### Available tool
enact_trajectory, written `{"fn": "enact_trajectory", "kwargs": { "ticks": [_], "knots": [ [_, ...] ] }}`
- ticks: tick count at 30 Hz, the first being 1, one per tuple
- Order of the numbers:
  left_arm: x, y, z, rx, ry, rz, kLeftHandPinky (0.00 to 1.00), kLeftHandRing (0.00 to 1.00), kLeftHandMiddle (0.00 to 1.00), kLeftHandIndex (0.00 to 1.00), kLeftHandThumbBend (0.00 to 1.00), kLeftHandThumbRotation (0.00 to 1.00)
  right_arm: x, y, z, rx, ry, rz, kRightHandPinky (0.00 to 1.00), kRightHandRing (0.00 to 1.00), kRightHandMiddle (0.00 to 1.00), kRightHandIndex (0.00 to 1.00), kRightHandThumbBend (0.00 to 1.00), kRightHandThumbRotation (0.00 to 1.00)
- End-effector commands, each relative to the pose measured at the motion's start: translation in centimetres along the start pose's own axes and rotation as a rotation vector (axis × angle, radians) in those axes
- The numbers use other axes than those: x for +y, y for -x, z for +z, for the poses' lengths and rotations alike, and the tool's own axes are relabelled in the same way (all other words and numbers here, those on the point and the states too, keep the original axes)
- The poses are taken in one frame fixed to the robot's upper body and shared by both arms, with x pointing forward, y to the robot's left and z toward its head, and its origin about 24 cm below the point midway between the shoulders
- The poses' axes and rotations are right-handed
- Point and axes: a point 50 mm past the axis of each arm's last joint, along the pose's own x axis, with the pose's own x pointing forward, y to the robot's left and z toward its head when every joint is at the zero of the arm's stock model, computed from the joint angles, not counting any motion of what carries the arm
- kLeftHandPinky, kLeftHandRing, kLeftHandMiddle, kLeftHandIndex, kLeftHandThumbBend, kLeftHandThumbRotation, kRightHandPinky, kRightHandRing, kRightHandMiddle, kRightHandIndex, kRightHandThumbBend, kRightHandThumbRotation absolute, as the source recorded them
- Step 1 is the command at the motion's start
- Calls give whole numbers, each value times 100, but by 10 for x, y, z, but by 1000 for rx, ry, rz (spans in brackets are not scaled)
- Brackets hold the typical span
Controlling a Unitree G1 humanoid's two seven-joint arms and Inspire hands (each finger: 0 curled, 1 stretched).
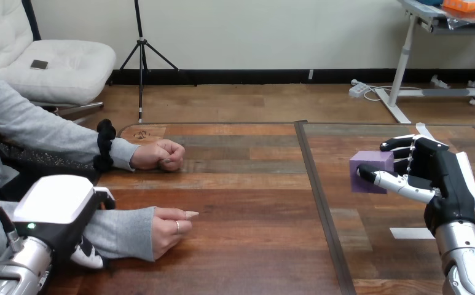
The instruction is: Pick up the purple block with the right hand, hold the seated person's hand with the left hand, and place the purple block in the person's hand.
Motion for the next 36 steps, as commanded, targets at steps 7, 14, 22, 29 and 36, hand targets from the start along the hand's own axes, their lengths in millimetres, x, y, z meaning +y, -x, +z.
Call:
{"fn": "enact_trajectory", "kwargs": {
  "ticks": [7,14,22,29,36],
  "knots": [
    [9,-13,3,-13,60,115,36,43,48,51,86,0,-1,-13,24,-110,-18,-15,40,39,42,43,87,0],
    [7,-14,4,-17,93,127,35,42,46,48,84,0,-1,-13,23,-102,-20,-21,39,39,42,43,88,0],
    [4,-14,4,-42,134,168,35,42,45,46,84,0,-1,-12,24,-109,-13,-20,39,39,42,43,88,0],
    [2,-16,4,-45,157,178,32,39,42,44,83,0,0,-12,24,-108,-19,-19,39,39,42,43,88,0],
    [2,-16,5,-52,191,181,30,38,42,43,80,0,-1,-13,23,-104,-16,-24,38,39,43,43,88,0]
  ]
}}
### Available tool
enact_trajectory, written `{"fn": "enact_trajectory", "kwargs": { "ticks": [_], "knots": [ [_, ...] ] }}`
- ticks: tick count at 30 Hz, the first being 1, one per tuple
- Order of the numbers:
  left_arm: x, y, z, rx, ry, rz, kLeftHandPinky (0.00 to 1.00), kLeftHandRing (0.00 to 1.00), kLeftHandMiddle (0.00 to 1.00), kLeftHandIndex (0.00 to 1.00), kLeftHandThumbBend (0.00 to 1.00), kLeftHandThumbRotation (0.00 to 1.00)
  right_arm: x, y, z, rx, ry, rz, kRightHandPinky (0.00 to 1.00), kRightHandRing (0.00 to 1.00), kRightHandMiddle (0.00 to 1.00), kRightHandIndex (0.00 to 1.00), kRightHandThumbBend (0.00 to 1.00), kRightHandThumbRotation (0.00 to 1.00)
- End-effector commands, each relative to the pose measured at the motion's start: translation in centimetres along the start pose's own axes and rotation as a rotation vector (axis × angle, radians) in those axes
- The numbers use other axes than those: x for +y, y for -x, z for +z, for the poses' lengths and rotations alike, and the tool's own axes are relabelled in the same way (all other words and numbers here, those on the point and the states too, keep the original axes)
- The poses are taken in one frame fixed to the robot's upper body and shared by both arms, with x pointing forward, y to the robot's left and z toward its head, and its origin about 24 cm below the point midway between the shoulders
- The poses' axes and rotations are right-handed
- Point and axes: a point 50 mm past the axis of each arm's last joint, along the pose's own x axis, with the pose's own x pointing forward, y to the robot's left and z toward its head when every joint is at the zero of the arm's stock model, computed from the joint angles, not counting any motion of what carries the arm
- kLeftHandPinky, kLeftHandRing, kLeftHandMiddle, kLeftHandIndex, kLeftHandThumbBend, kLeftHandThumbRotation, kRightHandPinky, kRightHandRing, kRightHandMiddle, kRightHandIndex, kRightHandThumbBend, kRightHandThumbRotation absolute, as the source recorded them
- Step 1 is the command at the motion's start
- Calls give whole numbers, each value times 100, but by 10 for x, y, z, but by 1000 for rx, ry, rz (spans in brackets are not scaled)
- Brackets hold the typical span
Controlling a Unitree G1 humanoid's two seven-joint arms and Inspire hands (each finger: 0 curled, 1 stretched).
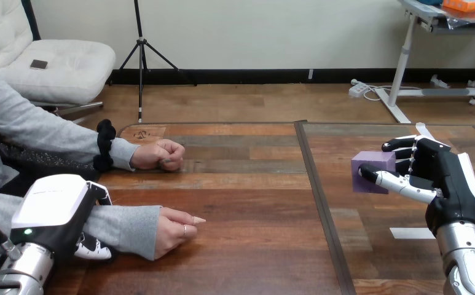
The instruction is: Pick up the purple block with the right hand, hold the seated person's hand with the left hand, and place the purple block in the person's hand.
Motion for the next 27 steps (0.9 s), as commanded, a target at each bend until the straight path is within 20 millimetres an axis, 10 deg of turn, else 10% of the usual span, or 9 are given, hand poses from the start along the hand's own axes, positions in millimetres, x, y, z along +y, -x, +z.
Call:
{"fn": "enact_trajectory", "kwargs": {
  "ticks": [1,27],
  "knots": [
    [14,-14,10,-44,32,71,30,38,42,43,81,0,1,-13,24,-111,-16,-13,38,39,43,43,88,0],
    [15,-15,17,-65,94,33,41,47,50,49,89,0,2,-14,23,-99,-10,-9,38,39,43,44,88,0]
  ]
}}
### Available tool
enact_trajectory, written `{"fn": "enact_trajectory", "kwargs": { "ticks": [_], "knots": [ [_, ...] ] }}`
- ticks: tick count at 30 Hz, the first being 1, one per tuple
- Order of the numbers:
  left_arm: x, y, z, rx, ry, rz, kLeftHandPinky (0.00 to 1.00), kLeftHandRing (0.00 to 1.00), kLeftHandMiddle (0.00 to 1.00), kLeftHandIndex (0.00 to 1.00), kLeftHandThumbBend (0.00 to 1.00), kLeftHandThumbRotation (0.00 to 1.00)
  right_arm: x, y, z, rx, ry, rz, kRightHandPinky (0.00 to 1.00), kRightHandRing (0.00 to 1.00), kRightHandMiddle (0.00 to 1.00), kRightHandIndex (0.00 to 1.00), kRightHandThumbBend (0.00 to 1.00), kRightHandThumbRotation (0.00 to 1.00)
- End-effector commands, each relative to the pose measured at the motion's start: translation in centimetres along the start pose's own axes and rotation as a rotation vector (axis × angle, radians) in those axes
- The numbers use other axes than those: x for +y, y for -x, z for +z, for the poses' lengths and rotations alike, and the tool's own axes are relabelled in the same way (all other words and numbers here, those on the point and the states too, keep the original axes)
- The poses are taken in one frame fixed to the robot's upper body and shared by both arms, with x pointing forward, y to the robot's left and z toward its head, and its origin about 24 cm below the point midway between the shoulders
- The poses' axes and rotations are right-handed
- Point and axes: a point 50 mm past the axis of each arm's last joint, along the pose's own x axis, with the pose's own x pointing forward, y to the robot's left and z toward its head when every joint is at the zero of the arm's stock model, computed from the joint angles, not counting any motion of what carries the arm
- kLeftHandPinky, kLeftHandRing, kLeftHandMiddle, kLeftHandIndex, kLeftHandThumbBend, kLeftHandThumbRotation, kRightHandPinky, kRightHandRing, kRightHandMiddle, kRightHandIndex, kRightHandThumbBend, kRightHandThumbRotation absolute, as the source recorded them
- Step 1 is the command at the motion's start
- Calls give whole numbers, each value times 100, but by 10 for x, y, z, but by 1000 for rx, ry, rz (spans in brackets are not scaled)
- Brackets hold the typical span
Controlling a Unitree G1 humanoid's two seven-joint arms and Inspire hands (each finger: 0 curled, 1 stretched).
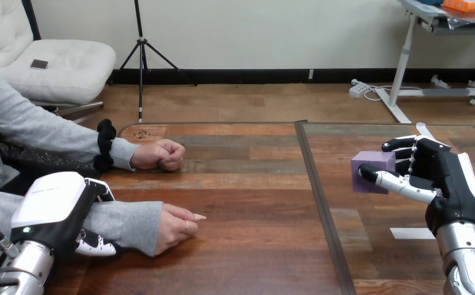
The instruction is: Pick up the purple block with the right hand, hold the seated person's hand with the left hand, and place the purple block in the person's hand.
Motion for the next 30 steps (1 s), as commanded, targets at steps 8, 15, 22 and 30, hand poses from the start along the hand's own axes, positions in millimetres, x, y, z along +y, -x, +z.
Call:
{"fn": "enact_trajectory", "kwargs": {
  "ticks": [8,15,22,30],
  "knots": [
    [13,-14,17,-57,14,9,45,52,55,53,92,0,2,-15,23,-105,-4,-10,38,38,43,44,88,0],
    [13,-15,18,-57,8,-9,49,56,58,57,93,0,2,-15,23,-102,-12,-14,37,38,43,44,88,0],
    [14,-15,18,-60,-13,-41,51,59,62,60,94,0,2,-15,23,-95,-8,-15,38,39,43,43,88,0],
    [15,-16,20,-56,-42,-72,55,63,67,65,94,0,2,-15,24,-97,-15,-17,39,39,42,43,88,0]
  ]
}}
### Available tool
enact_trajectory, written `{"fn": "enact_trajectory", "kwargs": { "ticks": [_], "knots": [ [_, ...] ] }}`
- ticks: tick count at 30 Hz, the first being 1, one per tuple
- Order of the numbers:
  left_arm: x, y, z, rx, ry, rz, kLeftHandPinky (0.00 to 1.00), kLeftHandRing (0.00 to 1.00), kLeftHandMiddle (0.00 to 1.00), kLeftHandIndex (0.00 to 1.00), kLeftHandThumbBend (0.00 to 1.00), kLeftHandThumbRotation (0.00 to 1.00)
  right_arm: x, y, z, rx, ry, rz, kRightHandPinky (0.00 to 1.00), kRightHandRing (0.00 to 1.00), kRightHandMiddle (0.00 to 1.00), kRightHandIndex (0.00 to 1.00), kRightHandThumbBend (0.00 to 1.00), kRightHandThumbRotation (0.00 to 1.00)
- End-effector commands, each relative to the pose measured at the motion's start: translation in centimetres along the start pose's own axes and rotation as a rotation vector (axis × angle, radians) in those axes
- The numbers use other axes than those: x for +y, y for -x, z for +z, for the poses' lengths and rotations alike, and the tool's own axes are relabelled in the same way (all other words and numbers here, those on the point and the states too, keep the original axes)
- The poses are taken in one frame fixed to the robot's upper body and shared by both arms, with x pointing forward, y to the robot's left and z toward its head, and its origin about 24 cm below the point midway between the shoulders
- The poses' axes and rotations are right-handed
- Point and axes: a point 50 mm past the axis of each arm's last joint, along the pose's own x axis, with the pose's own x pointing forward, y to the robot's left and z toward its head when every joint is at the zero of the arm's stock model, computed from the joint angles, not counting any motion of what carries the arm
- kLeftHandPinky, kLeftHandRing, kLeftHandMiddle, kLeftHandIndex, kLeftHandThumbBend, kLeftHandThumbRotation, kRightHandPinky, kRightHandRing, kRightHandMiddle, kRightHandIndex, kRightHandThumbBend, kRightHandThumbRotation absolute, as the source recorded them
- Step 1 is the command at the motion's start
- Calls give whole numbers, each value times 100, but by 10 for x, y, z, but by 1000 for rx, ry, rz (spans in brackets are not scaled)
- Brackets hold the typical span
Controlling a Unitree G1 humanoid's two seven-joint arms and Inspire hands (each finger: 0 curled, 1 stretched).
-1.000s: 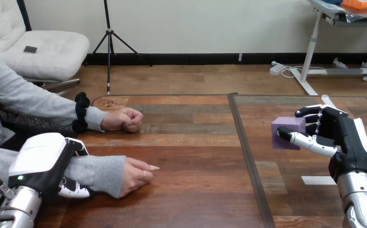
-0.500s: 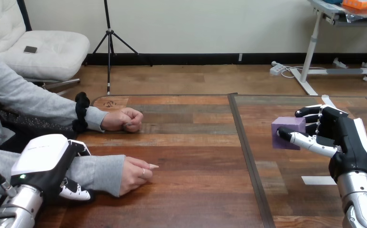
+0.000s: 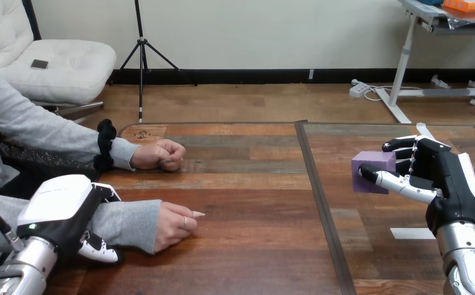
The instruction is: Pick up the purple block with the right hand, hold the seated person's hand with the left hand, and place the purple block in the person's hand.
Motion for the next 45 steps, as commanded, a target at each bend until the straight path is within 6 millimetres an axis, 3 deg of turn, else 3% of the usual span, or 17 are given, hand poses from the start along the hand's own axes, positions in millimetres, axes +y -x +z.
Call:
{"fn": "enact_trajectory", "kwargs": {
  "ticks": [1,14,22,31,45],
  "knots": [
    [14,-9,17,-65,-32,27,56,64,67,66,95,0,2,-15,24,-95,-17,-14,39,39,43,43,88,0],
    [14,-10,18,-71,-90,34,63,70,71,70,99,2,2,-15,25,-107,-21,-10,39,39,43,43,88,0],
    [13,-12,18,-63,-100,30,62,69,72,70,99,1,1,-15,25,-111,-25,-6,38,39,43,43,87,0],
    [14,-12,19,-67,-105,45,53,62,66,65,93,0,1,-15,26,-114,-13,-6,38,39,42,43,88,0],
    [12,-13,19,-72,-59,50,39,45,48,49,79,0,2,-15,26,-118,-17,-7,38,39,42,43,88,0]
  ]
}}
